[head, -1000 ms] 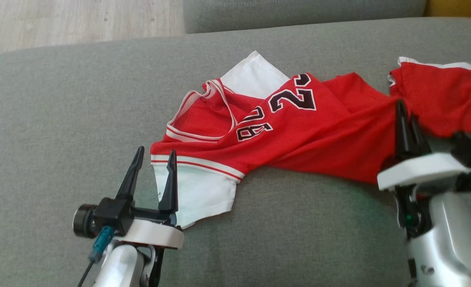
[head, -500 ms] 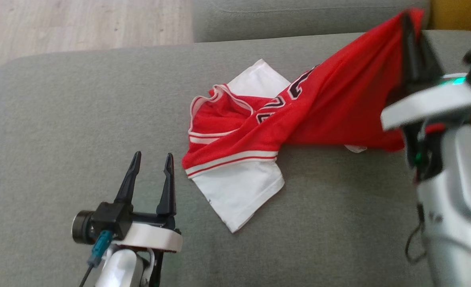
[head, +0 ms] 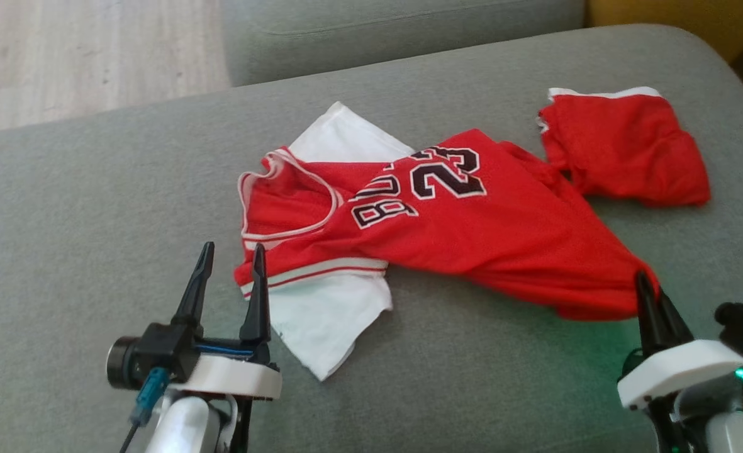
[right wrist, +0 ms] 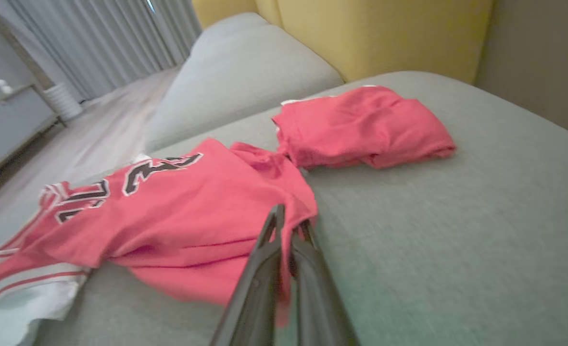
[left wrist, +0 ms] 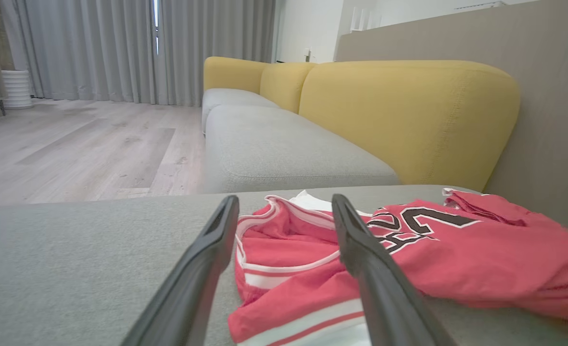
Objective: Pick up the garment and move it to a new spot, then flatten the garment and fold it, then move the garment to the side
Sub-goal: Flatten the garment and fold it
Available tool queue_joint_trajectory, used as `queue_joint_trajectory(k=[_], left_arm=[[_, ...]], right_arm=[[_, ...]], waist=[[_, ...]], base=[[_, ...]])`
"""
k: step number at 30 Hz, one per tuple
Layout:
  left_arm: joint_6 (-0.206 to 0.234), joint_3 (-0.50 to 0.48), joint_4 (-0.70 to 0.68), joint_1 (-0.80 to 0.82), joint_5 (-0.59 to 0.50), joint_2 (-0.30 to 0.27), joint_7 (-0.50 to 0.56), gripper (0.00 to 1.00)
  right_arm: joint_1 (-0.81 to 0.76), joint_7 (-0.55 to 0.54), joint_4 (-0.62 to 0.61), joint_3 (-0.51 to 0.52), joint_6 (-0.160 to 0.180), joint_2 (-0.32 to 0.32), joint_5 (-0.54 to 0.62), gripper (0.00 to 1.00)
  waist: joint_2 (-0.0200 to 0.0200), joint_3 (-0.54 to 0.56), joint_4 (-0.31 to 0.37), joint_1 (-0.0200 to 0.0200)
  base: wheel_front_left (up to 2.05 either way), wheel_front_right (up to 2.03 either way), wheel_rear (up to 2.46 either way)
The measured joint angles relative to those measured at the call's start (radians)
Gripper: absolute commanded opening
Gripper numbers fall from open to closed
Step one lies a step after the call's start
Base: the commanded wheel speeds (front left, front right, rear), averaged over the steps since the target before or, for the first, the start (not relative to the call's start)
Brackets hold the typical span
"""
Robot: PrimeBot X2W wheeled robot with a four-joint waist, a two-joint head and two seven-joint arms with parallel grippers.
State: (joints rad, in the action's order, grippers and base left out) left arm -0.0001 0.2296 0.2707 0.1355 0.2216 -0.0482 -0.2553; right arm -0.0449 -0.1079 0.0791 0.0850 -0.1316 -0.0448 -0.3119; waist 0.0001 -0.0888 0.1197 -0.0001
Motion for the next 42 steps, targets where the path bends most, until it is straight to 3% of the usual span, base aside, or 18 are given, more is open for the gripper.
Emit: queue_joint_trajectory(k=[7, 8, 17, 23, 30, 35, 37, 42], left_arm=[[-0.003, 0.01, 0.001, 0.005, -0.004, 0.0, 0.0, 1.0], [-0.008, 0.012, 0.002, 0.005, -0.006, 0.0, 0.0, 1.0], [-0.01, 0.013, 0.011, 0.01, -0.011, 0.0, 0.0, 1.0], [-0.01, 0.025, 0.015, 0.01, -0.01, 0.0, 0.0, 1.0], [-0.01, 0.067, 0.07, 0.01, 0.05, 0.0, 0.006, 1.0], [0.002, 0.13, 0.188, 0.009, 0.082, 0.0, 0.134, 1.0], [0.04, 0.15, 0.242, 0.01, 0.109, 0.0, 0.222, 1.0], [0.072, 0.164, 0.257, 0.023, 0.137, 0.0, 0.287, 1.0]], right_arm=[[0.031, 0.017, 0.124, 0.012, 0.0, 0.0, 0.038, 0.02], [0.039, 0.021, 0.141, 0.017, 0.0, 0.001, 0.041, 0.98], [0.1, 0.133, 0.156, 0.072, 0.0, 0.001, 0.135, 1.0], [0.122, 0.206, 0.092, -0.021, 0.0, 0.002, 0.148, 1.0], [0.114, 0.227, 0.093, -0.031, 0.0, 0.001, 0.145, 1.0], [0.115, 0.228, 0.093, -0.044, 0.0, 0.001, 0.144, 1.0], [0.115, 0.233, 0.093, -0.047, 0.0, 0.001, 0.142, 1.0], [0.116, 0.236, 0.093, -0.048, 0.0, 0.001, 0.134, 1.0]], waist=[[0.0, -0.017, 0.006, 0.0001], [0.0, -0.02, 0.002, 0.0001], [0.0, -0.034, -0.032, 0.0001], [0.0, -0.028, -0.037, 0.0002], [0.0, -0.017, -0.032, 0.0001], [0.0, -0.014, -0.02, 0.0001], [0.0, -0.017, -0.009, 0.0001], [0.0, -0.027, 0.002, 0.0001]], base=[[0.0, 0.0, 0.0], [0.0, 0.0, 0.0], [0.0, 0.0, 0.0], [0.0, 0.0, 0.0], [0.0, 0.0, 0.0], [0.0, 0.0, 0.0], [0.0, 0.0, 0.0], [0.0, 0.0, 0.0]])
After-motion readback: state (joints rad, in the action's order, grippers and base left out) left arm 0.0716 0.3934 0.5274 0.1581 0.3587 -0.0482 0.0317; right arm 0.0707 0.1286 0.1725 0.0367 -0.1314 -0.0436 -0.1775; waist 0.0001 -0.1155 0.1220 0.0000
